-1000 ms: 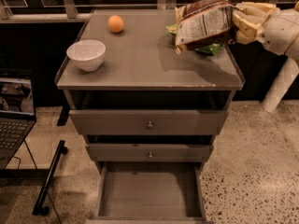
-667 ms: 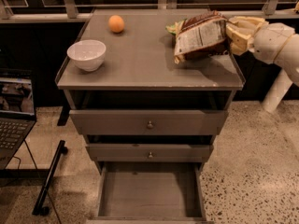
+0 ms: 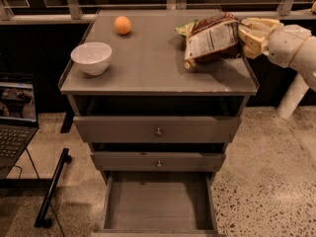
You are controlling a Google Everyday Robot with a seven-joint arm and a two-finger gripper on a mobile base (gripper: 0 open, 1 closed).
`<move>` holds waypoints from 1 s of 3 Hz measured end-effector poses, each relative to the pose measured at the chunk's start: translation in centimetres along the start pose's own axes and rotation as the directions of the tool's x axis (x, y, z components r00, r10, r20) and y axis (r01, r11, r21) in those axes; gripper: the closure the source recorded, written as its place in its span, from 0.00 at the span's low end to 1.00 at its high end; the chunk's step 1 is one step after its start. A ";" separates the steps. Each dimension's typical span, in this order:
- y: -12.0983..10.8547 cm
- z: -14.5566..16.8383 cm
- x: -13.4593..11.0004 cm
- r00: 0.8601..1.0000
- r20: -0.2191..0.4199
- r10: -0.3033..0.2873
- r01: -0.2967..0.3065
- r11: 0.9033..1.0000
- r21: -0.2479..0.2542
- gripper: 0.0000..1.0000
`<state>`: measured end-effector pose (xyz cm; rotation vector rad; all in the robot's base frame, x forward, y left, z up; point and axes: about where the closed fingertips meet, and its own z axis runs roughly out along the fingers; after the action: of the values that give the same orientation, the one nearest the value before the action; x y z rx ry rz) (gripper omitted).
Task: Pick brown chip bag from bottom drawer and place on counter
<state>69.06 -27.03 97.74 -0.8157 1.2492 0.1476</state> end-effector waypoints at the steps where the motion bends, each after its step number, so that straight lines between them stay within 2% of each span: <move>1: 0.0 0.0 0.0 1.000 0.000 0.000 0.000 1.000 0.000 0.36; 2: 0.0 0.0 0.0 1.000 0.000 0.000 0.000 1.000 0.000 0.13; 3: 0.0 0.0 0.0 1.000 0.000 0.000 0.000 1.000 0.000 0.00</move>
Offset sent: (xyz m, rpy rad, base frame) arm 0.0000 0.0000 0.0000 0.0000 0.0000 0.0000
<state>69.07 -27.02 97.74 -0.8158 1.2491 0.1478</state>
